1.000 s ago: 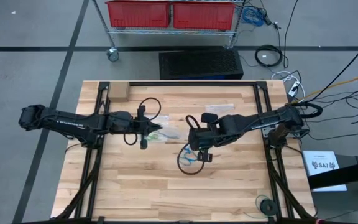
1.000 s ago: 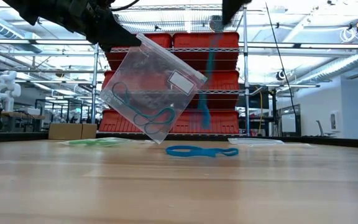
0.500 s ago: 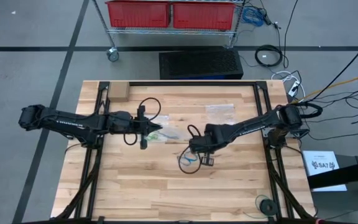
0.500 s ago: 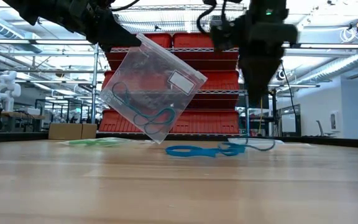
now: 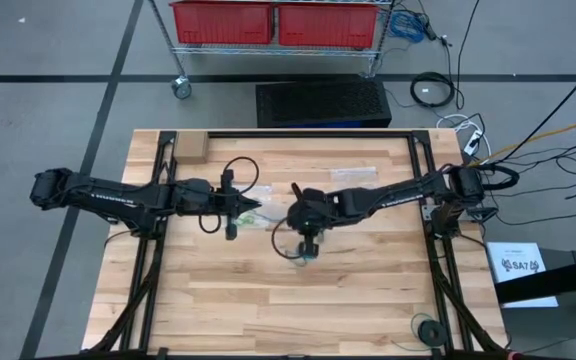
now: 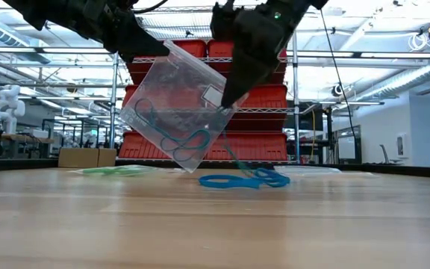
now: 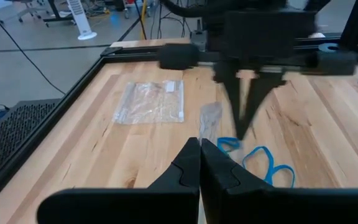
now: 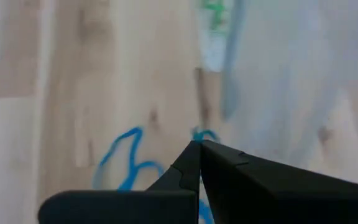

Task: Sort rubber bands
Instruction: Put the blue rubber band in the transparent zip bag

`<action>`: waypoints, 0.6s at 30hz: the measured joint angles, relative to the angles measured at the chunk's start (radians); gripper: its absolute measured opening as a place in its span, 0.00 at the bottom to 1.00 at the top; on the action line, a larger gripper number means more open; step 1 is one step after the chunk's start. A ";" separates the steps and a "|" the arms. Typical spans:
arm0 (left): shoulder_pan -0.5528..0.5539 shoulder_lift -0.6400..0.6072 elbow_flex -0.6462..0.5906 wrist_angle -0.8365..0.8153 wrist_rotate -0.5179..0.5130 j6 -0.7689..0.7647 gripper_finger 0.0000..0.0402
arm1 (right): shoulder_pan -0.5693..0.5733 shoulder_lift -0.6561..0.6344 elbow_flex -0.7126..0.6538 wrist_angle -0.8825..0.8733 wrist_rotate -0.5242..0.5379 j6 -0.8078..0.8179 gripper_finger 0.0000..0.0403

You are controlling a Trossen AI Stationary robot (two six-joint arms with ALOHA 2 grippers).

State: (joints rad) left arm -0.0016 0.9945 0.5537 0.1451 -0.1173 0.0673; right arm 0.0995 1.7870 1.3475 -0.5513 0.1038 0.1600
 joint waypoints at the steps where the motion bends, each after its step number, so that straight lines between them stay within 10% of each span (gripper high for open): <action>1: 0.000 0.000 0.000 0.000 -0.003 0.000 0.00 | 0.005 0.001 0.000 -0.005 -0.017 0.000 0.00; 18: 0.000 0.000 0.000 -0.006 -0.019 -0.001 0.00 | 0.086 0.034 0.086 0.045 -0.105 -0.037 0.00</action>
State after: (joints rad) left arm -0.0017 0.9943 0.5537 0.1391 -0.1360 0.0662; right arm 0.1852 1.8210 1.4334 -0.5062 -0.0016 0.1228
